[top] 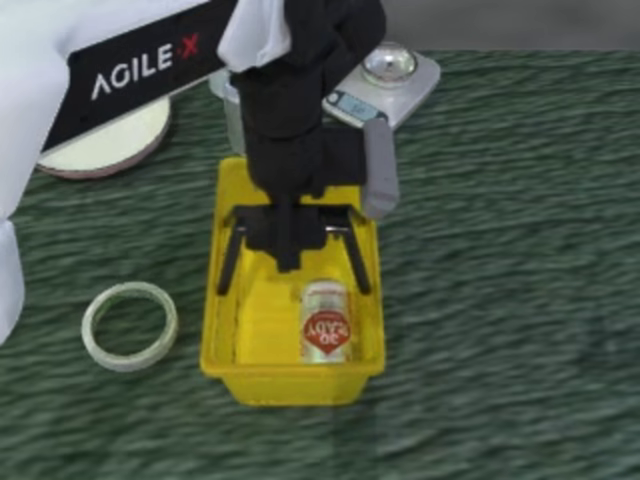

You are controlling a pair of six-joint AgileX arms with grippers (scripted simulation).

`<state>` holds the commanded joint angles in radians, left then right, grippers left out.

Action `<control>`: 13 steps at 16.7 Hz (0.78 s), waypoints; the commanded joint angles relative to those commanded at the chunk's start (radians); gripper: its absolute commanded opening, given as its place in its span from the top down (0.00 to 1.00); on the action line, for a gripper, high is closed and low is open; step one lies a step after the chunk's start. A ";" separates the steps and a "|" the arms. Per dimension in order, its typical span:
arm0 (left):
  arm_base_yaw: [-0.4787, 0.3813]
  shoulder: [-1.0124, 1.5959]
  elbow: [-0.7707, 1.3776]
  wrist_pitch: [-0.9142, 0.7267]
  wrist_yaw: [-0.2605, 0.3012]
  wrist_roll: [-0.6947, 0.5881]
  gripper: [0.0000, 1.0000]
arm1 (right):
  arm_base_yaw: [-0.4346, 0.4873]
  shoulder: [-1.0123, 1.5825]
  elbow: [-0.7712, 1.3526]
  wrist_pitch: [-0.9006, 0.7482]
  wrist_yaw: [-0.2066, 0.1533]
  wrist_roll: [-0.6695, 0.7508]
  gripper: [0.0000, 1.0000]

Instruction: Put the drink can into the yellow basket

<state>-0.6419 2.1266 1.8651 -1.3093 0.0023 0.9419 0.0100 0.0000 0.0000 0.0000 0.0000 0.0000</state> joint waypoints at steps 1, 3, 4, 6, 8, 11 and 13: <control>0.000 0.000 0.000 0.000 0.000 0.000 0.75 | 0.000 0.000 0.000 0.000 0.000 0.000 0.00; 0.000 0.000 0.000 0.000 0.000 0.000 0.90 | 0.000 0.000 0.000 0.000 0.000 0.000 0.00; 0.000 0.000 0.000 0.000 0.000 0.000 0.98 | 0.000 0.000 0.000 0.000 0.000 0.000 0.00; 0.000 0.000 0.000 0.000 0.000 0.000 1.00 | 0.000 0.000 0.000 0.000 0.000 0.000 0.00; 0.000 0.000 0.000 0.000 0.000 0.000 1.00 | 0.000 0.000 0.000 0.000 0.000 0.000 0.00; 0.000 0.000 0.000 0.000 0.000 0.000 1.00 | 0.000 0.000 0.000 0.000 0.000 0.000 0.00; 0.000 0.000 0.000 0.000 0.000 0.000 1.00 | 0.000 0.000 0.000 0.000 0.000 0.000 0.00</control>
<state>-0.6419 2.1266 1.8651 -1.3093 0.0023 0.9419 0.0100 0.0000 0.0000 0.0000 0.0000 0.0000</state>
